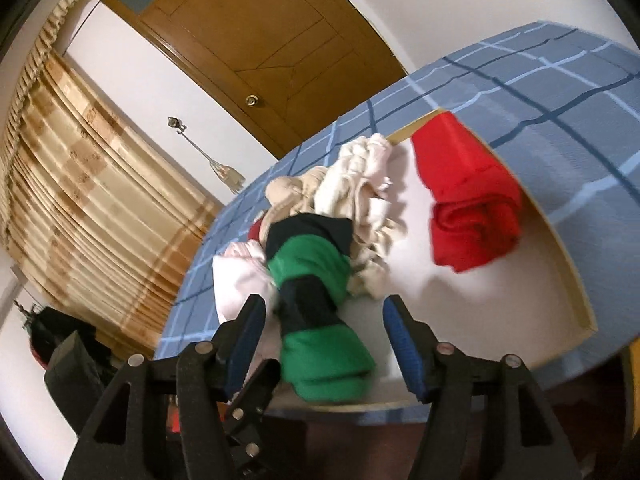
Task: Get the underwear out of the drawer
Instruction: 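Lower both items into the tray beside the others and open both grippers, then move both open grippers down from the tray to the open drawer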
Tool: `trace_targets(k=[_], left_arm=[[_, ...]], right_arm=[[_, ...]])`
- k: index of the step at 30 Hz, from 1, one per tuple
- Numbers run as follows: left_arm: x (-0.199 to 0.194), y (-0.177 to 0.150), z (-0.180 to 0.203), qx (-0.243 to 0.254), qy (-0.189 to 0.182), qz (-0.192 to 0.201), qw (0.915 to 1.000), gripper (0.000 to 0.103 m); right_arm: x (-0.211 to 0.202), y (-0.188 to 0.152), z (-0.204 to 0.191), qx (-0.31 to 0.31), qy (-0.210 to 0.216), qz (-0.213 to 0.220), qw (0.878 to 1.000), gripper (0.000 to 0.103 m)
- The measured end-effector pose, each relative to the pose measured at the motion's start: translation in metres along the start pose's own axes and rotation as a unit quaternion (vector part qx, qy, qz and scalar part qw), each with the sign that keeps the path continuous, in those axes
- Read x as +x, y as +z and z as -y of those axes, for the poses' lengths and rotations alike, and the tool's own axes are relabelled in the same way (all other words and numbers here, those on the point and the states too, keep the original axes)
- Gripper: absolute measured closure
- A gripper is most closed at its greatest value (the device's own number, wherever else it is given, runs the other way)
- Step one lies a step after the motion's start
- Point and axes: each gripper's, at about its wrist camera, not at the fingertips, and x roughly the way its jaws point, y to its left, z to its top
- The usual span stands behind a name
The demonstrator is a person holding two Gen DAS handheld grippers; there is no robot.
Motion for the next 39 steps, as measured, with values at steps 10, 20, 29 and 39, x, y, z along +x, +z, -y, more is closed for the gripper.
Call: trace_targets(k=[10, 20, 29, 39], left_arm=[[-0.006, -0.010, 0.001, -0.020, -0.013, -0.016, 0.9996, 0.001], [-0.022, -0.018, 0.007, -0.019, -0.019, -0.013, 0.9995, 0.001], [-0.025, -0.034, 0.009, -0.017, -0.023, -0.026, 0.9993, 0.001], [-0.031, -0.054, 0.015, -0.017, -0.034, -0.042, 0.9984, 0.001]], right_arm=[[-0.026, -0.014, -0.001, -0.070, -0.060, 0.006, 0.996, 0.039], [-0.045, -0.025, -0.004, -0.077, -0.056, 0.006, 0.995, 0.039], [-0.057, -0.041, 0.001, -0.070, -0.059, -0.007, 0.996, 0.039], [-0.075, -0.057, 0.008, -0.065, -0.061, -0.013, 0.996, 0.039]])
